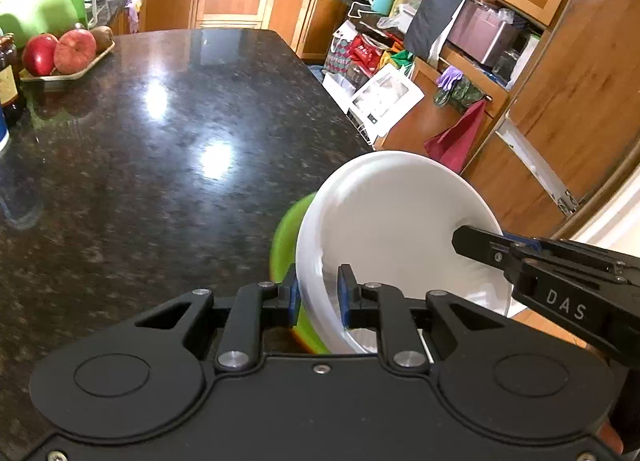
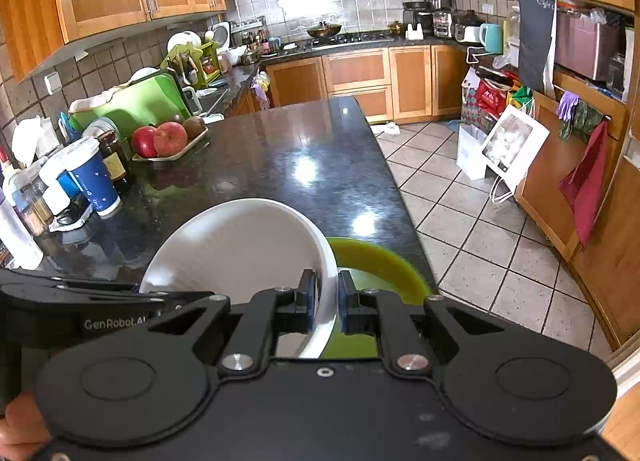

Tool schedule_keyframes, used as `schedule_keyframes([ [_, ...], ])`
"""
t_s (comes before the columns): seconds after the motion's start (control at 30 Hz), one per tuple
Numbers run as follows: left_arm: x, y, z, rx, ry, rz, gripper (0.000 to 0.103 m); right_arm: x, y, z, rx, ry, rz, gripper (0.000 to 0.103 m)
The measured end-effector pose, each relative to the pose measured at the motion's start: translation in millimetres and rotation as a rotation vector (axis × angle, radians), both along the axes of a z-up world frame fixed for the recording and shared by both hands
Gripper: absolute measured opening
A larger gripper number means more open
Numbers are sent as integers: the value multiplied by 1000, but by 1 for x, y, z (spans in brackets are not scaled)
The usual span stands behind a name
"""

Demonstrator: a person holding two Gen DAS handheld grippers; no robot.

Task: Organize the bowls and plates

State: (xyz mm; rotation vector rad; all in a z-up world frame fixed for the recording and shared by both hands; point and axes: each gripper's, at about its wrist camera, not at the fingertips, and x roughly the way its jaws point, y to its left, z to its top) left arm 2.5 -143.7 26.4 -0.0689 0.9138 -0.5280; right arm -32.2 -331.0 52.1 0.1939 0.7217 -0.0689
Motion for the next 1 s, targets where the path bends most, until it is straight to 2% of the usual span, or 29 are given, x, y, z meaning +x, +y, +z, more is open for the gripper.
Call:
schedule_keyframes([
  [0.27, -5, -20, -13, 15, 38, 104, 24, 15, -41, -17, 73, 55, 94, 13],
  [0.5, -7, -27, -15, 16, 67, 200, 24, 29, -47, -29, 101, 82, 176, 13],
  [0.67, -7, -27, -17, 23, 71, 234, 25, 31, -48, -29, 95, 74, 209, 14],
  [0.73, -8, -31, -15, 39, 46, 245, 26, 32, -46, -28, 77, 59, 213, 18],
  [0.9, -12, -33, -13, 74, -3, 279, 43, 28, -50, -27, 40, 20, 217, 21],
  [1.0, -15, -32, -10, 79, -30, 297, 43, 25, -50, -25, 19, -14, 220, 27],
])
